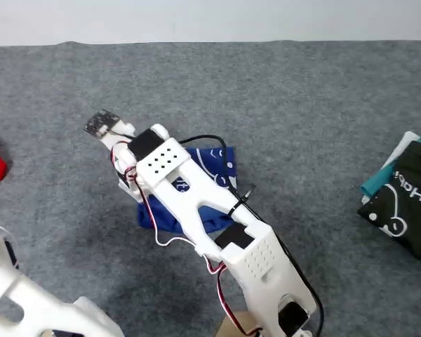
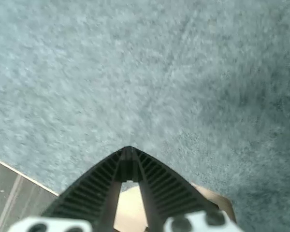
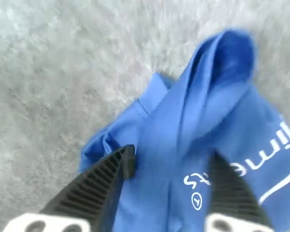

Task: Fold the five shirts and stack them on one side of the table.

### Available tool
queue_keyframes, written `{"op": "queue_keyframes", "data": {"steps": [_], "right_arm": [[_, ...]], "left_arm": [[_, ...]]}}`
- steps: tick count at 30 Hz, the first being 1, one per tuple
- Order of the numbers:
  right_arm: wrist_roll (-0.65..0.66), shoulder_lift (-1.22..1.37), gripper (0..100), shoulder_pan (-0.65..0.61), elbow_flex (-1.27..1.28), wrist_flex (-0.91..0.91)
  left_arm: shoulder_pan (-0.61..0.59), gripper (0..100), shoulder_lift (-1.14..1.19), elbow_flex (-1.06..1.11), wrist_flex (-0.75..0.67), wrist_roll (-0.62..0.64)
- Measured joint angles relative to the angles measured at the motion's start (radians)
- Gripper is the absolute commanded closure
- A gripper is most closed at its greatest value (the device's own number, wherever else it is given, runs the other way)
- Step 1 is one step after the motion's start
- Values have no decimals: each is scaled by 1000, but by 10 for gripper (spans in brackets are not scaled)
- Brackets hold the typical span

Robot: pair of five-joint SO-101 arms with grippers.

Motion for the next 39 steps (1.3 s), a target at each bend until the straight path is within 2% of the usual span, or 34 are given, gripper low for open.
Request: {"op": "queue_keyframes", "data": {"steps": [6, 9, 12, 15, 20, 27, 36, 39], "right_arm": [[0, 0, 723, 2, -190, 123], [0, 0, 835, 29, -222, 190], [0, 0, 990, 69, -224, 239], [0, 0, 969, 104, -224, 239], [0, 0, 989, 163, -129, 241], [0, 0, 990, 160, 58, 241], [0, 0, 990, -68, 87, 241], [0, 0, 990, -104, 87, 241]], "left_arm": [[0, 995, 0, 9, 0, 0], [0, 995, 0, 9, 0, 0], [0, 995, 0, 9, 0, 0], [0, 995, 0, 9, 0, 0], [0, 995, 0, 9, 0, 0], [0, 995, 0, 9, 0, 0], [0, 995, 0, 8, 0, 0], [0, 995, 0, 8, 0, 0]]}}
